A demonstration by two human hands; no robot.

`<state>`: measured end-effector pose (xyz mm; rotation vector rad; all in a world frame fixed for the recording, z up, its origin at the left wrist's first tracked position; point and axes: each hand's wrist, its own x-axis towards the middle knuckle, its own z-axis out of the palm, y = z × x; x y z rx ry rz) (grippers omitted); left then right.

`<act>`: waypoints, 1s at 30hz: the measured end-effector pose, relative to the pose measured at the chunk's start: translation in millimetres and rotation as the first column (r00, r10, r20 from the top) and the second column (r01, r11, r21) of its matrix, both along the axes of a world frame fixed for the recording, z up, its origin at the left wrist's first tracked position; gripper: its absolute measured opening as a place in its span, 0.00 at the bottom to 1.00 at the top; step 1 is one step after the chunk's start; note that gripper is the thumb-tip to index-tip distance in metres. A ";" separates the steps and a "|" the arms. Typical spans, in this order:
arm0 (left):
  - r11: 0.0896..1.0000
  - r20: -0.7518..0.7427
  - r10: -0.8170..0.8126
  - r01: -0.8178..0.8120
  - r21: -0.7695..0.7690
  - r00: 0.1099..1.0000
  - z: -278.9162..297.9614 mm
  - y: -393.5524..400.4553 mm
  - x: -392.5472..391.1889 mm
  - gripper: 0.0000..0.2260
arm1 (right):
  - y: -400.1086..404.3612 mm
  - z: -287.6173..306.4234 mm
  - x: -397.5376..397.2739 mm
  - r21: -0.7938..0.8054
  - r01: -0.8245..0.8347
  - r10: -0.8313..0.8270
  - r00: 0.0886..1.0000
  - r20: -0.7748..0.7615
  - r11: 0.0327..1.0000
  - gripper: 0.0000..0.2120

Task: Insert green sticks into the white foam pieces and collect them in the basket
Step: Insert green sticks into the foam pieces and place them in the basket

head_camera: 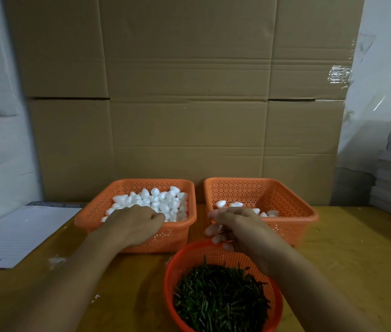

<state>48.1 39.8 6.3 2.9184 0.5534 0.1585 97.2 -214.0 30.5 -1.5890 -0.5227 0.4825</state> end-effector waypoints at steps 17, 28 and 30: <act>1.000 -0.115 0.018 -0.018 0.004 0.993 5.8 -3.9 7.0 0.36 | -0.1 -2.0 1.0 0.017 0.026 -0.026 1.000 0.003 1.000 0.09; 0.998 -0.100 -0.055 0.052 -0.036 0.994 7.7 -2.4 4.4 0.33 | -1.1 -0.2 1.6 0.039 0.055 -0.055 0.998 0.006 0.998 0.09; 0.998 -0.097 -0.040 0.036 -0.044 0.994 7.7 -2.4 3.5 0.34 | -1.0 0.1 1.3 0.038 0.057 -0.058 0.998 0.007 0.998 0.09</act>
